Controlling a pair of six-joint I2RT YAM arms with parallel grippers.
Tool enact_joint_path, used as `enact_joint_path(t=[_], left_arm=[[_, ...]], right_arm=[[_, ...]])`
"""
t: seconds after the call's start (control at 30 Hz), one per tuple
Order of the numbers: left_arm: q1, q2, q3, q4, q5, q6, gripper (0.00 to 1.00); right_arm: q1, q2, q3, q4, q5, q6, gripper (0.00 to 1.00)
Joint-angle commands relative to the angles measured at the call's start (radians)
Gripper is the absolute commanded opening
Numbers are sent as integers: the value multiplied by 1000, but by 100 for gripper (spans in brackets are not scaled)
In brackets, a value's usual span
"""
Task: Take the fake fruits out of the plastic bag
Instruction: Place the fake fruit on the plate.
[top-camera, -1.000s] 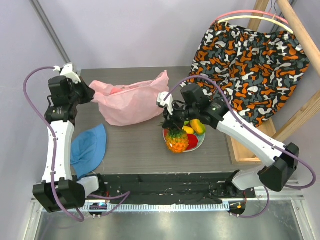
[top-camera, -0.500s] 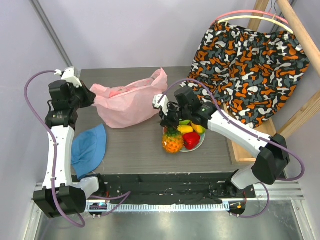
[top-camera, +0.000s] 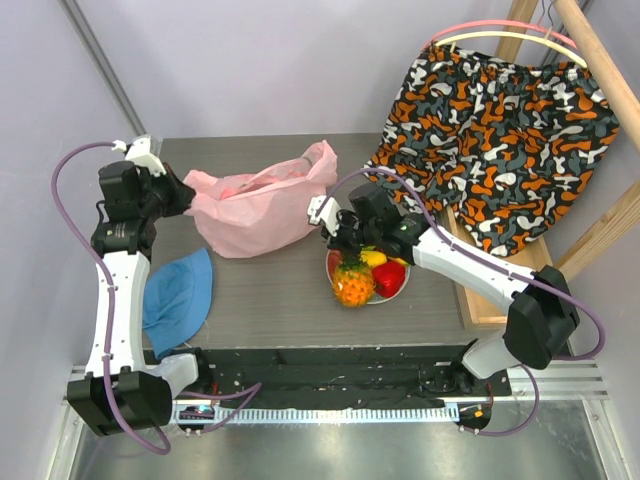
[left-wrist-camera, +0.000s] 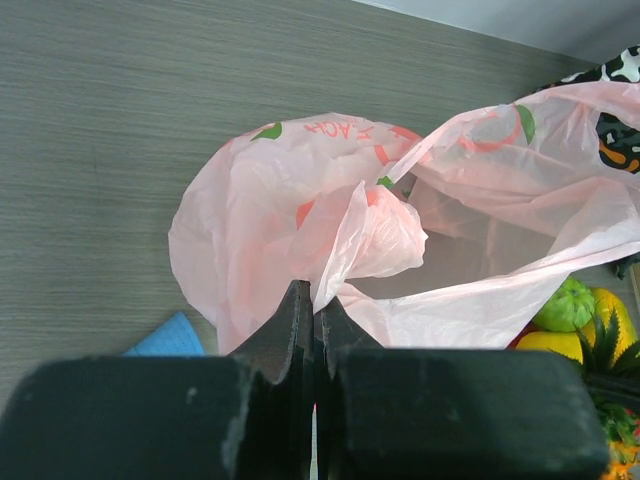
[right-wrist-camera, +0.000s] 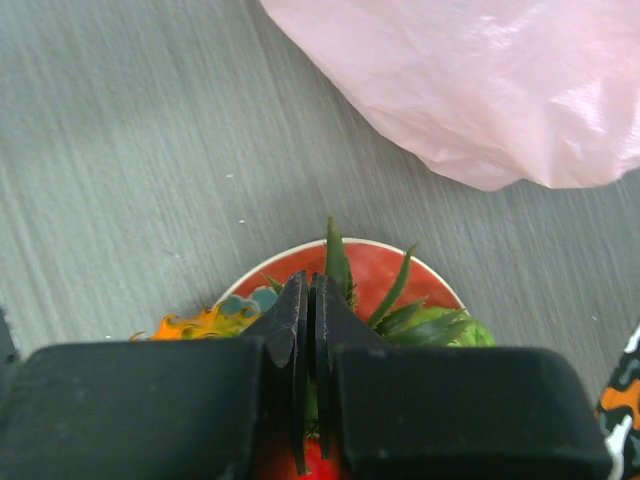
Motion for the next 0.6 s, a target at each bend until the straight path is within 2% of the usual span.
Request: enact_joint_path(t=[0.0, 0.07, 0.17, 0.27, 0.37, 0.57], left_arm=[[8, -4, 0, 22, 31, -8, 0], [8, -1, -4, 22, 35, -9, 0], [8, -2, -13, 27, 48, -15, 0], [8, -4, -20, 35, 51, -20, 0], [8, -4, -19, 36, 52, -17, 0], [6, -4, -31, 47, 58, -25, 0]], right_arm=[[-1, -1, -17, 87, 79, -1, 1], [-1, 3, -23, 105, 101, -1, 2], [-1, 16, -27, 107, 119, -6, 10], [0, 13, -24, 116, 119, 8, 9], [0, -1, -11, 127, 107, 30, 1], [2, -1, 0, 128, 139, 2, 1]])
